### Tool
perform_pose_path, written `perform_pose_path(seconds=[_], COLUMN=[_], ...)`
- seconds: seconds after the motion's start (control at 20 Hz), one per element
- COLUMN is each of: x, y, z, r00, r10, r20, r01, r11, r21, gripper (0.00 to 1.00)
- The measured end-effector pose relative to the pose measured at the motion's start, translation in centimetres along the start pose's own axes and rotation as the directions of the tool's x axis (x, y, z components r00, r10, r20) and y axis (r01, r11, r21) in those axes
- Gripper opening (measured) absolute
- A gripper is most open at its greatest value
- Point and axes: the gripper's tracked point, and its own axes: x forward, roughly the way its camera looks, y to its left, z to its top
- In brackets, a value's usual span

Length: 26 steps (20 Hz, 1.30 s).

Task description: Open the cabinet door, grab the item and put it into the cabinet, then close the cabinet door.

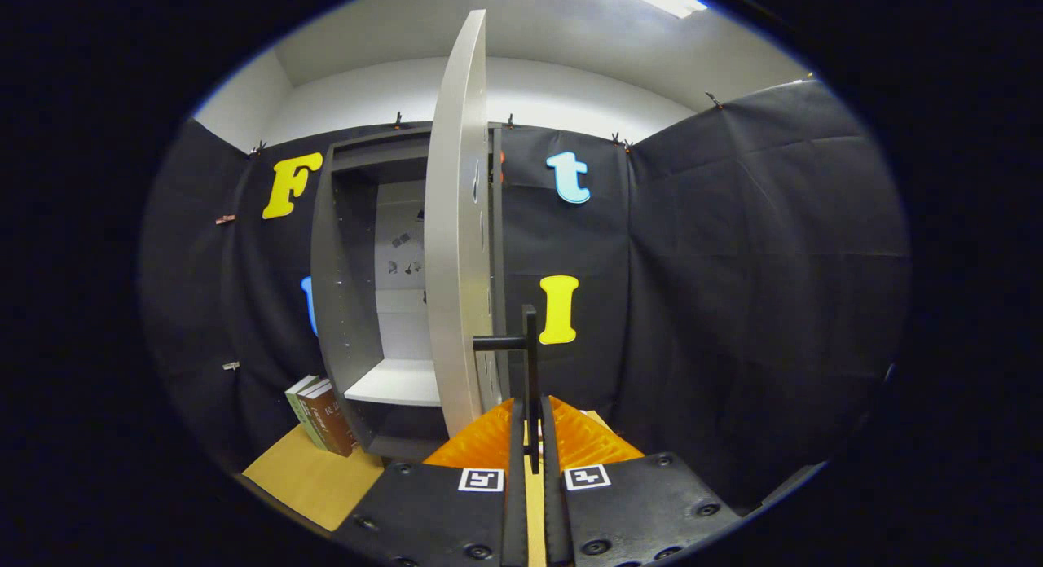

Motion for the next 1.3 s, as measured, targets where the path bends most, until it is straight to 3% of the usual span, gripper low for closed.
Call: perform_pose_path(seconds=[0.6, 0.7, 0.75, 1.0, 1.3], x=[-0.2, -0.7, -1.2, -3.5, -6.3], y=[-1.2, -1.0, -0.7, 0.1, 3.6], z=[0.3, -0.4, -0.7, -3.0, -7.0], r00=[0.999, 0.999, 0.999, 0.988, 0.934], r10=[-0.045, -0.036, -0.024, -0.001, 0.099], r20=[0.015, -0.014, -0.032, -0.156, -0.344], r01=[0.046, 0.036, 0.023, -0.006, -0.089], r11=[0.999, 0.999, 0.999, 0.999, 0.995], r21=[-0.02, -0.03, -0.031, -0.046, 0.045], gripper=[0.1, 0.27, 0.3, 0.99, 0.99])
